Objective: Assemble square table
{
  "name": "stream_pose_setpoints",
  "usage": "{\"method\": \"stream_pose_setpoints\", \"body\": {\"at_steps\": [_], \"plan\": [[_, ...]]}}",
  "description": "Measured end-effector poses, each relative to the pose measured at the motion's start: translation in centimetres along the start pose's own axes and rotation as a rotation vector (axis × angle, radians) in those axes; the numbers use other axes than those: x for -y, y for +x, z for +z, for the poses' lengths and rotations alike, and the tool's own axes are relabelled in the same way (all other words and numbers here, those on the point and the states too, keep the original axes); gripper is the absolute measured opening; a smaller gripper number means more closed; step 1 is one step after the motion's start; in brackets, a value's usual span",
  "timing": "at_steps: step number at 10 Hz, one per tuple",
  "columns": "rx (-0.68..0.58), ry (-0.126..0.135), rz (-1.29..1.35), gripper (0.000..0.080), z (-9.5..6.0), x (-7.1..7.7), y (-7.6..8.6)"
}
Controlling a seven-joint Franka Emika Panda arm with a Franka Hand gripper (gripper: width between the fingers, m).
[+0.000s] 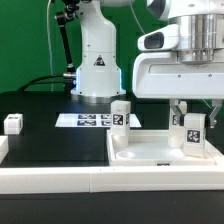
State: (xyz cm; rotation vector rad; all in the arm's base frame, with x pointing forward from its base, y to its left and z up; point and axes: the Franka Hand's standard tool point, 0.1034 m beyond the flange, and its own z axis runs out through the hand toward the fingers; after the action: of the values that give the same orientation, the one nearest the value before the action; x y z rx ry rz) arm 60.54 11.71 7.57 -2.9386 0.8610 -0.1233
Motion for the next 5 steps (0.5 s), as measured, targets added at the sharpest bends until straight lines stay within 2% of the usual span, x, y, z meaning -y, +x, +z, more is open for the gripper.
{"method": "stream_pose_setpoints", "body": {"at_steps": [3, 5], "plan": [[0.007, 0.015, 0.293, 0.0290, 0.03, 0.30, -0.06], [0.010, 0.015, 0.516, 0.0290, 0.07, 0.54, -0.32]]}}
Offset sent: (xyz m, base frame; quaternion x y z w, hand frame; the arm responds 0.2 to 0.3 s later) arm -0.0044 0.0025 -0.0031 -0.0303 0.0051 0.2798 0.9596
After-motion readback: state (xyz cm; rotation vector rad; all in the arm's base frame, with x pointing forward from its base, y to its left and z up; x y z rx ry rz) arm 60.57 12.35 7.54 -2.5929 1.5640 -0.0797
